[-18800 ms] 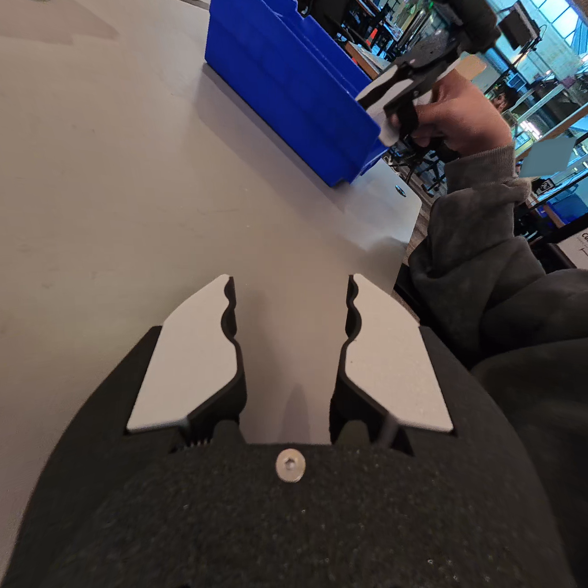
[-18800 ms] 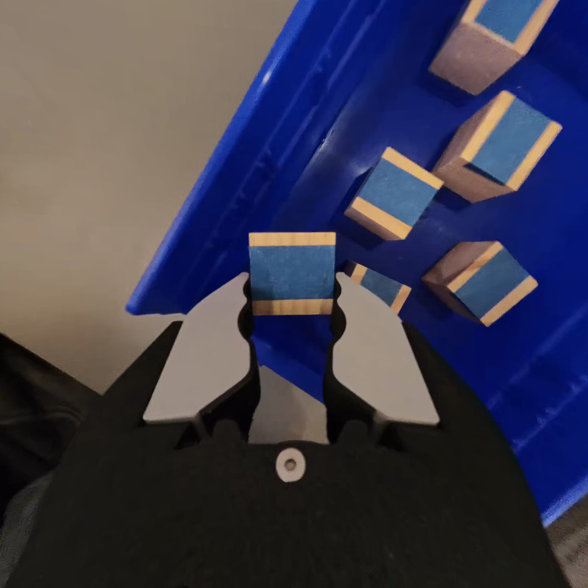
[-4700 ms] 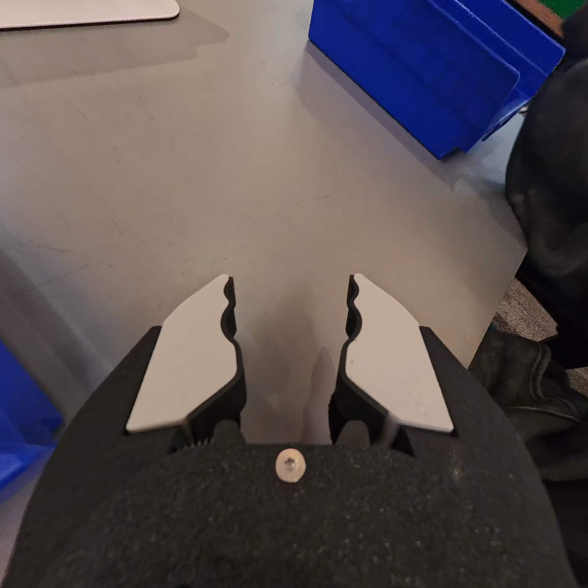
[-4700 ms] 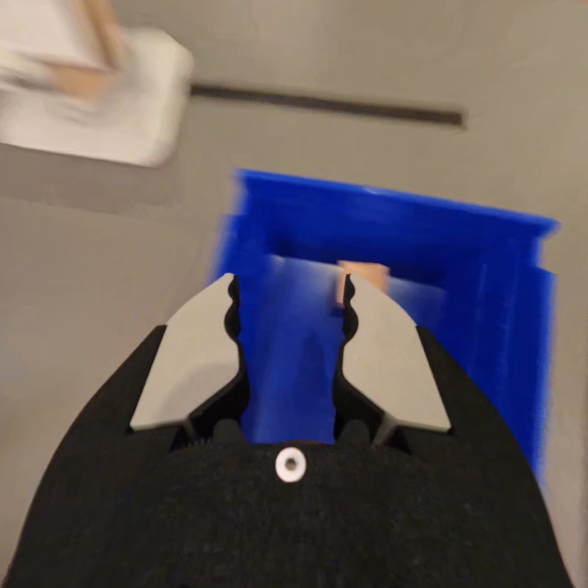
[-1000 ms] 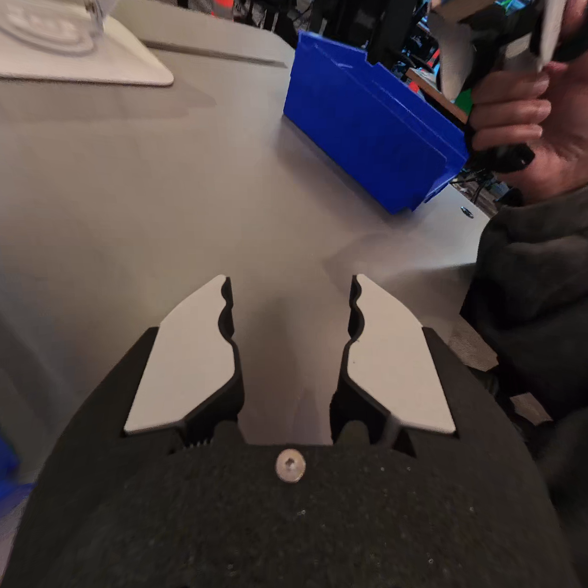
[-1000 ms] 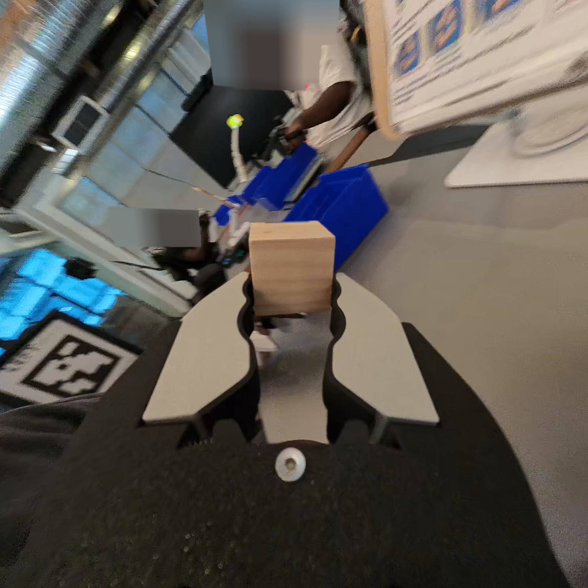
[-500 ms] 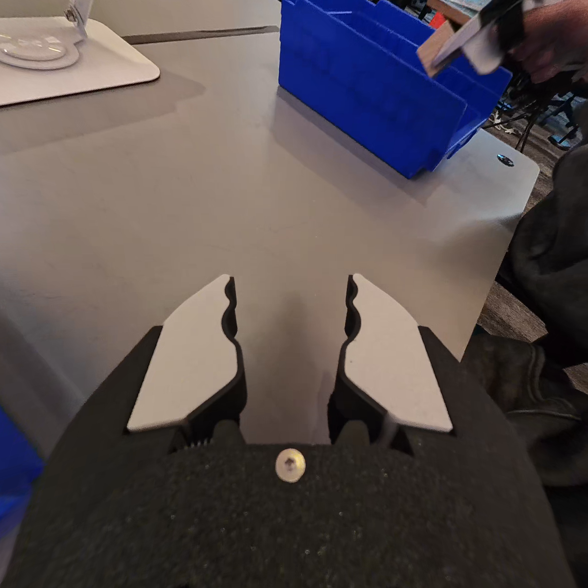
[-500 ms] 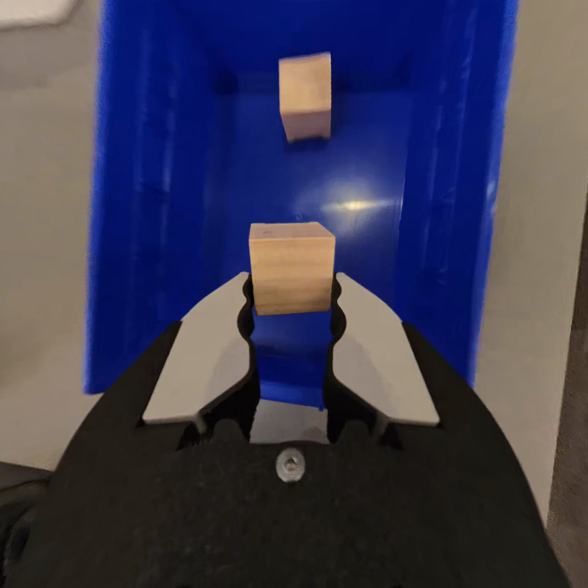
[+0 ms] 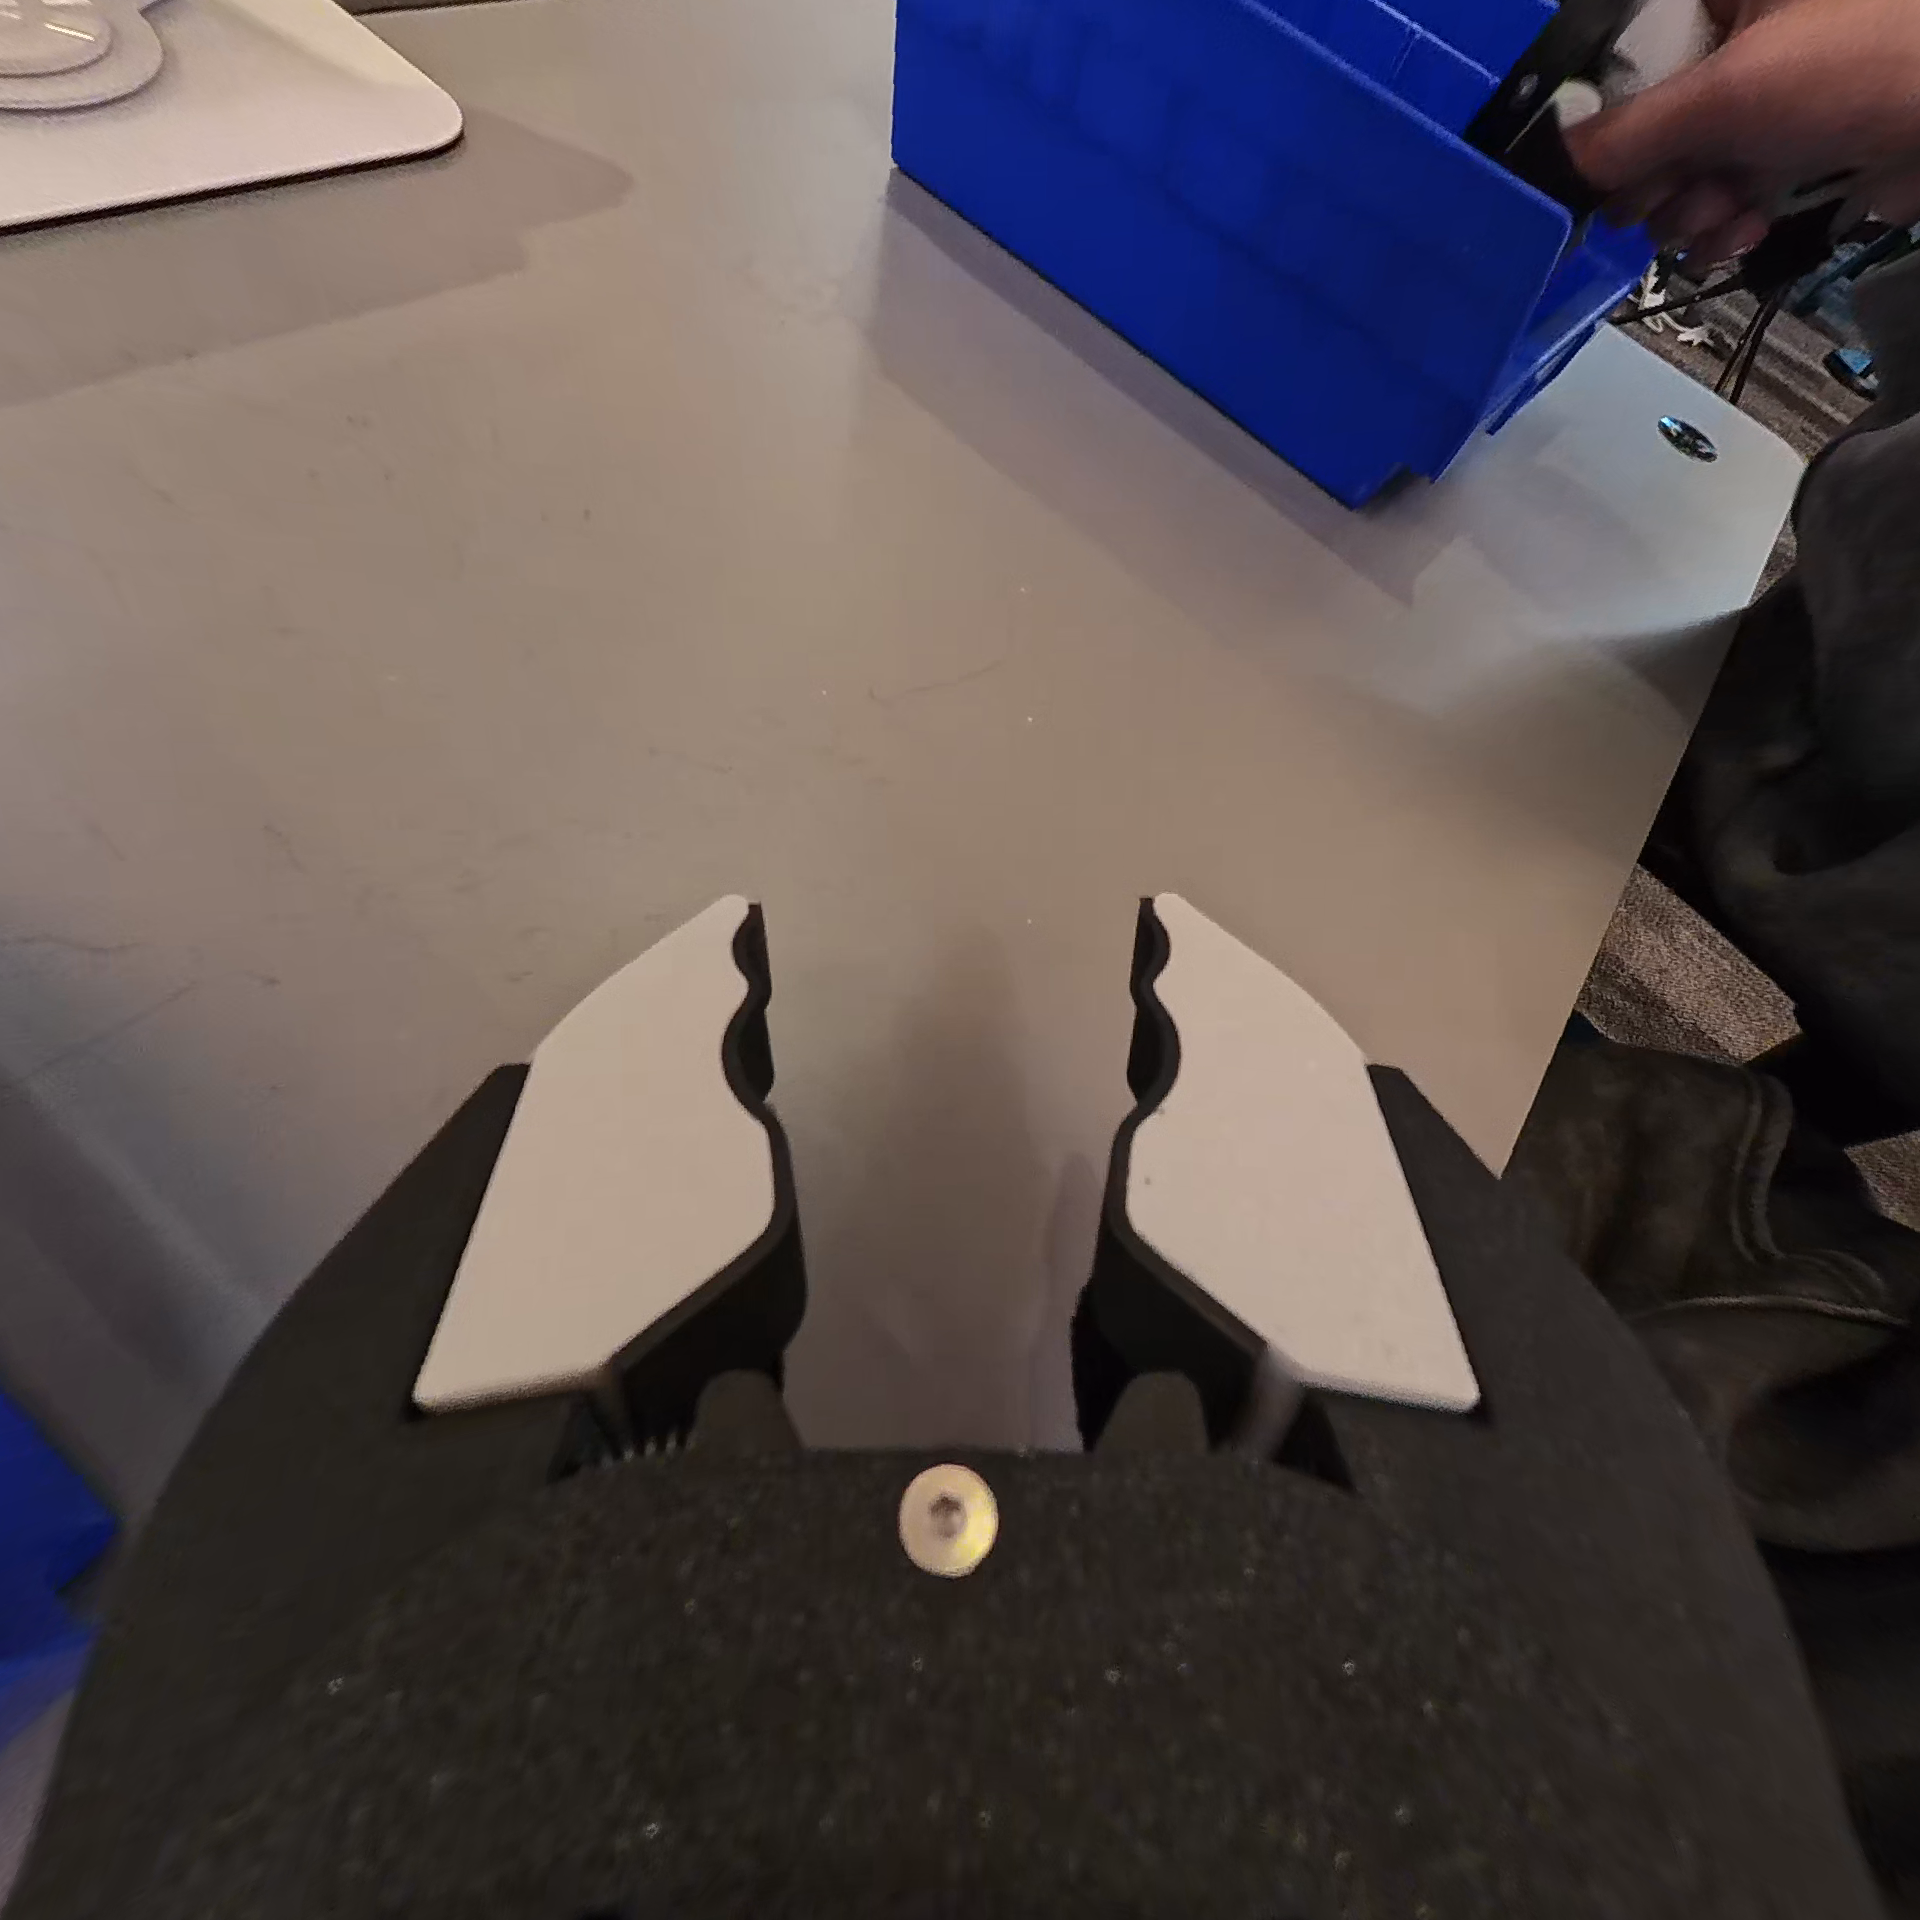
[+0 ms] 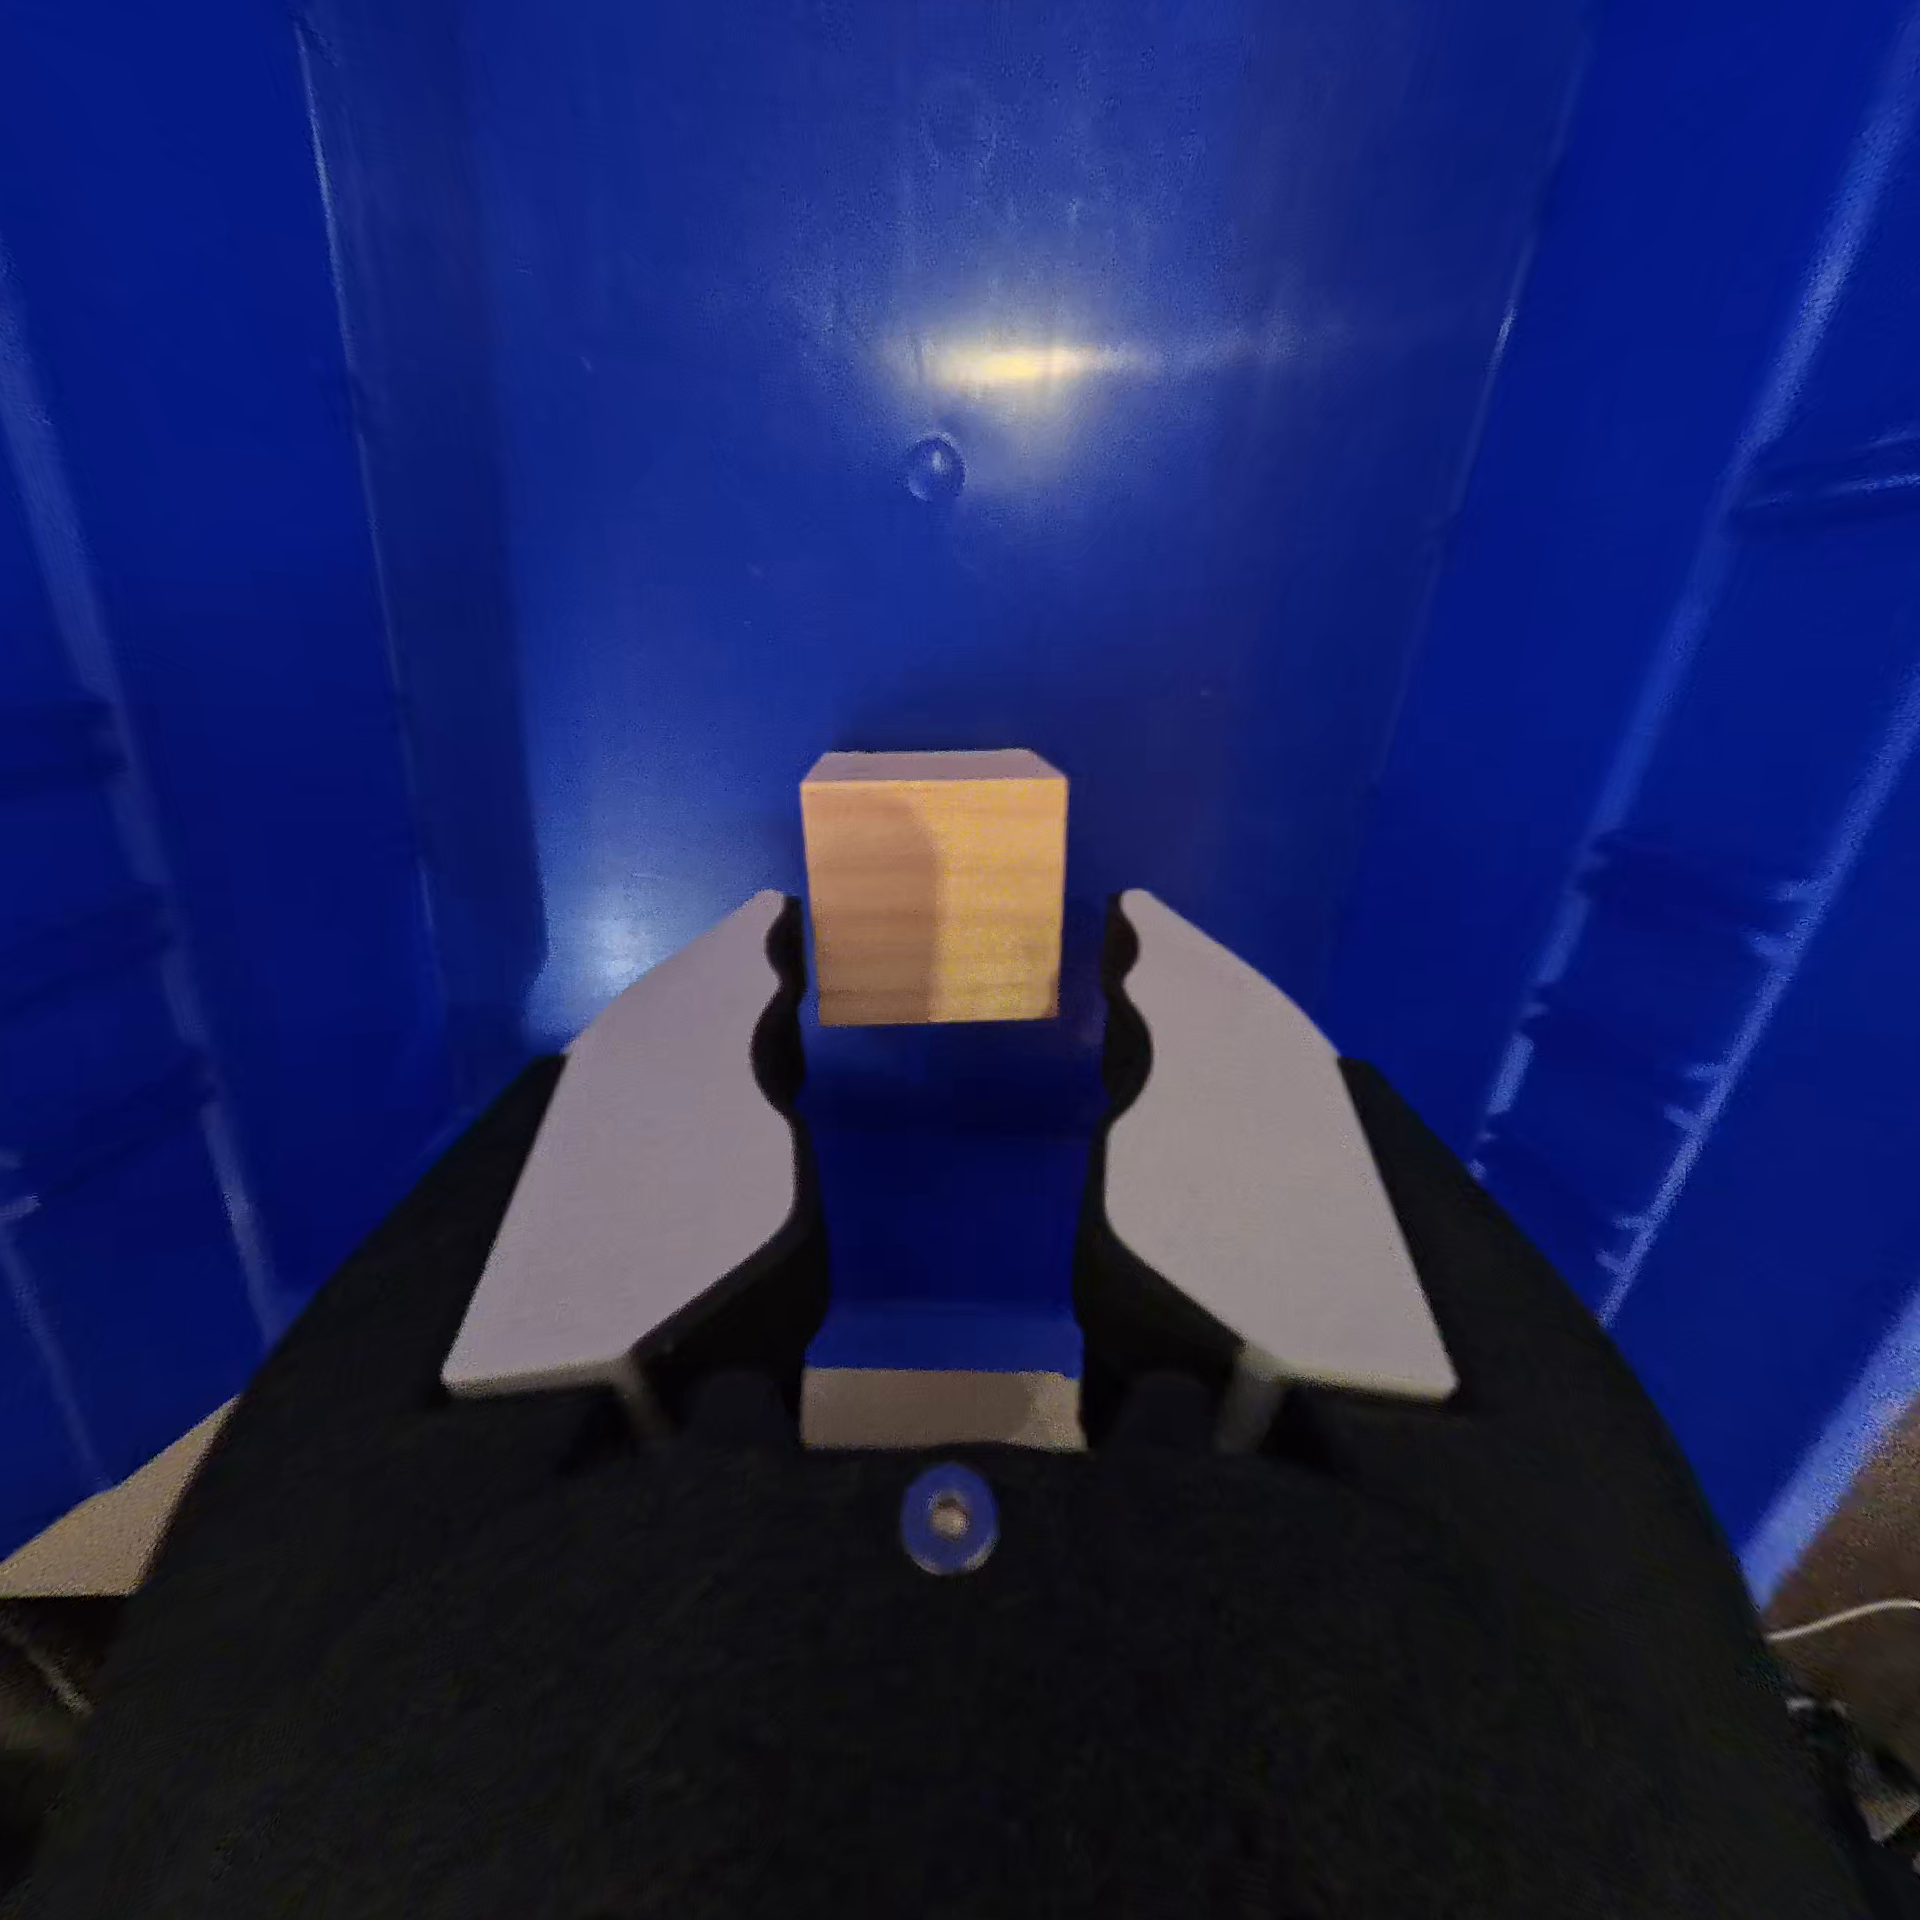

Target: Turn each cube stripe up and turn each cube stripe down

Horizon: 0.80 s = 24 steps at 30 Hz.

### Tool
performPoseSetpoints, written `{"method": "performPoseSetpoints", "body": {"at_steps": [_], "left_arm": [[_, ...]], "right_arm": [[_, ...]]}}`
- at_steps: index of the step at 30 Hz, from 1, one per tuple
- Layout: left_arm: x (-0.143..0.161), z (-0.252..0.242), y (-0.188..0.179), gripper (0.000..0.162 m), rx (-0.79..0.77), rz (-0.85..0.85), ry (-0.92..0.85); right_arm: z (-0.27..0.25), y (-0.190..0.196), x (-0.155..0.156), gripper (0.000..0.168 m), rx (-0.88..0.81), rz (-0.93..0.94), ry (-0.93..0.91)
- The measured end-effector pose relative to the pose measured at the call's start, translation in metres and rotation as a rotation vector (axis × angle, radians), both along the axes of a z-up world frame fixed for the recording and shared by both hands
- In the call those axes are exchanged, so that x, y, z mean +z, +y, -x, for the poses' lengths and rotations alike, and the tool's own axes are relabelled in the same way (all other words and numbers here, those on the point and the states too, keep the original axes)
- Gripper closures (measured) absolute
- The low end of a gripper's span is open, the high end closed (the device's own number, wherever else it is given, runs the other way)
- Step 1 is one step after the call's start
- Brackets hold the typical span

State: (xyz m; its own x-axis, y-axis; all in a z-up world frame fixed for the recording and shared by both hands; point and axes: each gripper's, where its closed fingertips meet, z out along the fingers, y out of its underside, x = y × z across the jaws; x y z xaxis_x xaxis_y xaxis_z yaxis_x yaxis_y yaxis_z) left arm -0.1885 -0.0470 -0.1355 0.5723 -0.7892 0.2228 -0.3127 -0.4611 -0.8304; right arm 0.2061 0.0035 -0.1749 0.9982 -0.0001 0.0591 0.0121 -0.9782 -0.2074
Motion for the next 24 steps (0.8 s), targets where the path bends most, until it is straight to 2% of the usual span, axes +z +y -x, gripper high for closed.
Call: {"method": "performPoseSetpoints", "body": {"at_steps": [1, 3, 6, 9, 11, 12, 14, 18, 21, 22, 24], "left_arm": [[0.000, 0.000, 0.000, 0.096, 0.001, -0.002, 0.002], [0.000, 0.000, 0.001, 0.096, 0.002, -0.002, 0.006], [-0.001, 0.001, 0.001, 0.096, 0.004, 0.002, 0.006], [-0.002, 0.000, 0.001, 0.096, 0.000, 0.007, 0.005], [-0.002, -0.001, 0.000, 0.096, -0.002, 0.004, 0.007], [-0.002, -0.001, 0.000, 0.096, -0.002, 0.001, 0.009], [-0.001, -0.001, 0.000, 0.096, 0.001, -0.002, 0.008], [0.011, 0.002, -0.003, 0.095, -0.008, -0.009, -0.006], [0.055, 0.019, -0.010, 0.097, -0.086, -0.104, -0.026], [0.069, 0.035, -0.006, 0.097, -0.090, -0.160, 0.016], [0.070, 0.079, 0.008, 0.102, -0.109, -0.198, 0.234]], "right_arm": [[0.000, 0.002, 0.008, 0.107, 0.006, -0.029, -0.007], [0.010, 0.010, 0.037, 0.109, 0.031, -0.155, 0.035], [0.045, 0.026, 0.111, 0.119, 0.119, -0.487, 0.177], [0.121, 0.027, 0.188, 0.115, 0.376, -0.866, 0.451], [0.176, 0.017, 0.215, 0.113, 0.532, -1.045, 0.671], [0.200, 0.013, 0.218, 0.113, 0.573, -1.096, 0.784], [0.245, 0.008, 0.202, 0.114, 0.638, -1.135, 0.948], [0.304, 0.011, 0.141, 0.114, 0.705, -1.010, 1.031], [0.322, 0.000, 0.127, 0.114, 0.772, -0.935, 1.041], [0.323, -0.002, 0.125, 0.115, 0.792, -0.928, 1.022], [0.322, -0.005, 0.124, 0.116, 0.807, -0.935, 0.995]]}}
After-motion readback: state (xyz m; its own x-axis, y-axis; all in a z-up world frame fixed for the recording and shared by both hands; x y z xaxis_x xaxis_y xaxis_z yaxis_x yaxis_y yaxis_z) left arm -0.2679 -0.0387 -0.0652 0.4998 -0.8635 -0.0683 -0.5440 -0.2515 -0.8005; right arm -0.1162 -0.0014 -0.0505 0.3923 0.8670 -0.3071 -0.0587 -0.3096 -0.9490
